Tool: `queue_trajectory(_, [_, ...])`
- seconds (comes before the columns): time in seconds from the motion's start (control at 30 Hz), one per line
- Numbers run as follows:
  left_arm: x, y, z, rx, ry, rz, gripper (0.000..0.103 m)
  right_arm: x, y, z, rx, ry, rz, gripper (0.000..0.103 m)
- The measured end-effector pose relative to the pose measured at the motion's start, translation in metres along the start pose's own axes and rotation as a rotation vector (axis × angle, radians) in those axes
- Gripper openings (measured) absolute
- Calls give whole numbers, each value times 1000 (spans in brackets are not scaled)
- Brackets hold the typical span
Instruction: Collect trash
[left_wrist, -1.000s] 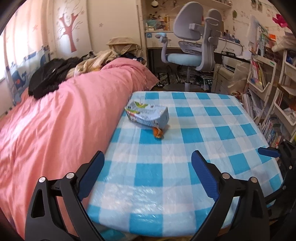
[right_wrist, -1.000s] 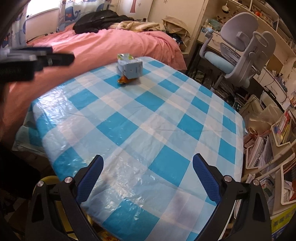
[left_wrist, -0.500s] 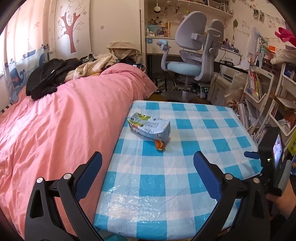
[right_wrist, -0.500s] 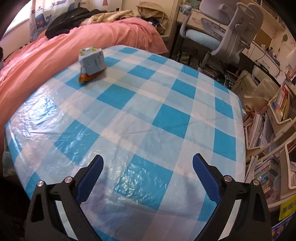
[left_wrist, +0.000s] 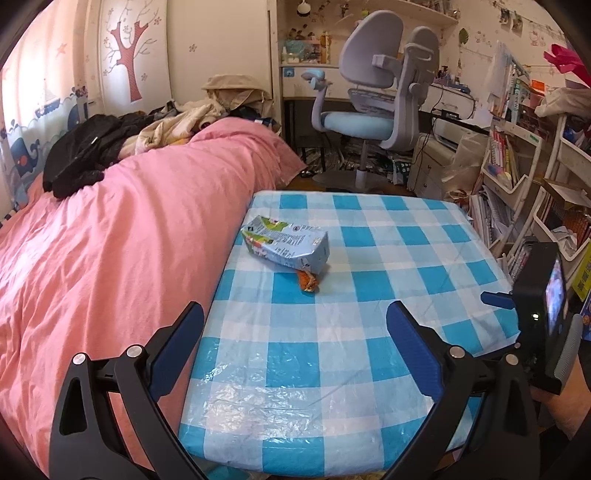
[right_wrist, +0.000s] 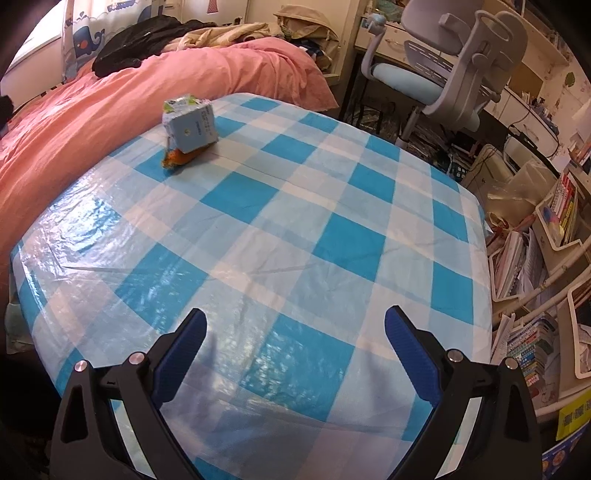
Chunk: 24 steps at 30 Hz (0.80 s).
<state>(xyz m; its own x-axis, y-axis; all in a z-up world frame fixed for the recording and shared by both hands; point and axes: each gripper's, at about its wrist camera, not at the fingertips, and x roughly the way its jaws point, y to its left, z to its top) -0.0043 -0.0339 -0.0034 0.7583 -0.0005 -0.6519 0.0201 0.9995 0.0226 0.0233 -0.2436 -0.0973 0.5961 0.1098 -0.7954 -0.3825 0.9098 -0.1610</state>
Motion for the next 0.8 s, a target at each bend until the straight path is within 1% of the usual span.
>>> queue_trajectory(0.1, [10,7,1,-26,31,5,95,1,8,3,-15,-3,12,93])
queue_trajectory(0.3, [23,20,8,-63,52,8,95,2,17,7,-30,-10,25,93])
queue_trajectory(0.4, [22,27,13,-85,46,-6,95,1,19,9,-23,-18,30,93])
queue_trajectory(0.47, [22,29,16,-81,35,-1,95,1,20,12,-17,-26,38,93])
queue_trajectory(0.7, [34,47,19,-133,71,21,95,0,35,19,-50,-46,61,93])
queue_trajectory(0.8, [36,47,20,-140,74,23,95,1,40,19,-73,-43,66,93])
